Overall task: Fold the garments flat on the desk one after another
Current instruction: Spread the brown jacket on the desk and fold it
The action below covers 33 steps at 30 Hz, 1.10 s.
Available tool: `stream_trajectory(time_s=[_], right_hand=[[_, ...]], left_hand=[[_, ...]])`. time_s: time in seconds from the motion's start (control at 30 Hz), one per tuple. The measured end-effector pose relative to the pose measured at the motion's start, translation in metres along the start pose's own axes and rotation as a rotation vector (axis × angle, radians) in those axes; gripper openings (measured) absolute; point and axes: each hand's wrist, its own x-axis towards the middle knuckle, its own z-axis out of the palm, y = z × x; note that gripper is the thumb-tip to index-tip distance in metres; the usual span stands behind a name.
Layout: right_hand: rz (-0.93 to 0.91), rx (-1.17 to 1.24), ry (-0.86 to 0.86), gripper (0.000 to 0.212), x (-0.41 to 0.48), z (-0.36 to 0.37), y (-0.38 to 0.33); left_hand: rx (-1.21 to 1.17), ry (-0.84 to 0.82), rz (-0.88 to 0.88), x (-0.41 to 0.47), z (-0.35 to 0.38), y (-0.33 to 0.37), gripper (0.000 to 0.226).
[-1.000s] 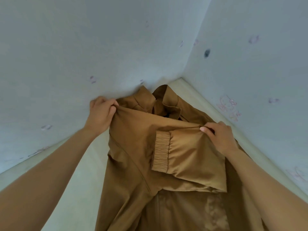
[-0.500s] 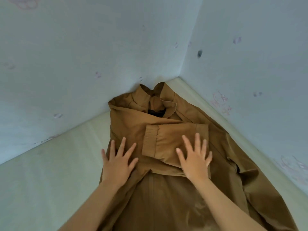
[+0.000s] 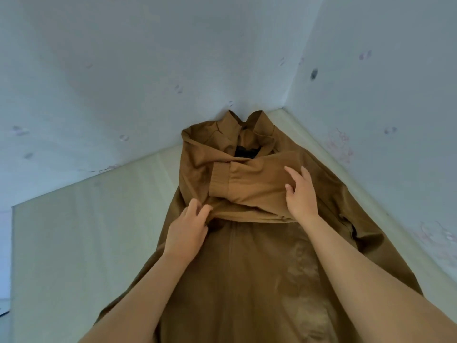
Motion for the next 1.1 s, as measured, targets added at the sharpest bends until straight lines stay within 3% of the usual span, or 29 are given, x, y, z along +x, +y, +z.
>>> stream_trajectory(time_s=[0.1, 0.17, 0.3, 0.43, 0.53, 0.6, 0.73, 0.8, 0.83, 0.87, 0.9, 0.93, 1.0, 1.07, 1.1], right_hand=[[0.158, -0.202, -0.195, 0.051, -0.020, 0.016, 0.009], [0.121, -0.205, -0.194, 0.054, -0.046, 0.025, 0.004], [-0.091, -0.100, -0.111, 0.050, -0.121, 0.039, -0.024], [-0.361, -0.048, -0.331, 0.054, -0.213, 0.062, -0.063], [-0.469, -0.192, -0.520, 0.056, -0.280, 0.096, -0.079], [-0.493, -0.343, -0.506, 0.053, -0.320, 0.118, -0.081], [-0.408, -0.367, -0.544, 0.057, -0.354, 0.145, -0.085], [-0.286, -0.187, -0.516, 0.056, -0.347, 0.149, -0.088], [-0.224, -0.101, -0.586, 0.053, -0.347, 0.144, -0.094], [-0.136, 0.122, -0.656, 0.046, -0.353, 0.140, -0.100], [-0.078, 0.233, -0.598, 0.036, -0.354, 0.133, -0.104], [0.049, 0.495, -0.436, 0.032, -0.350, 0.126, -0.105], [0.311, 0.759, -0.352, 0.032, -0.339, 0.110, -0.096], [0.404, 0.691, -0.361, 0.023, -0.337, 0.099, -0.091], [0.338, 0.502, -0.401, 0.025, -0.338, 0.097, -0.087]], left_hand=[[0.086, -0.048, -0.125, -0.036, 0.002, -0.016, 0.065], [0.108, -0.049, -0.245, -0.069, -0.001, -0.026, 0.072], [-0.105, -0.078, -0.508, -0.126, -0.013, -0.046, 0.053], [-0.077, -0.143, -0.577, -0.163, -0.031, -0.057, 0.039], [-0.107, -0.250, -0.582, -0.191, -0.045, -0.081, 0.034], [-0.198, -0.253, -0.554, -0.206, -0.054, -0.089, 0.027], [-0.491, -0.119, -0.411, -0.213, -0.079, -0.068, 0.014], [-0.541, -0.161, -0.257, -0.214, -0.088, -0.045, 0.018], [-0.548, -0.192, -0.170, -0.216, -0.089, -0.036, 0.022], [-0.547, -0.228, -0.086, -0.218, -0.089, -0.029, 0.026], [-0.540, -0.281, -0.021, -0.221, -0.086, -0.025, 0.029], [-0.534, -0.353, 0.024, -0.224, -0.081, -0.023, 0.033], [-0.518, -0.533, 0.060, -0.231, -0.068, -0.028, 0.041], [-0.451, -0.698, 0.100, -0.240, -0.054, -0.035, 0.049], [-0.421, -0.754, 0.127, -0.244, -0.049, -0.038, 0.047]])
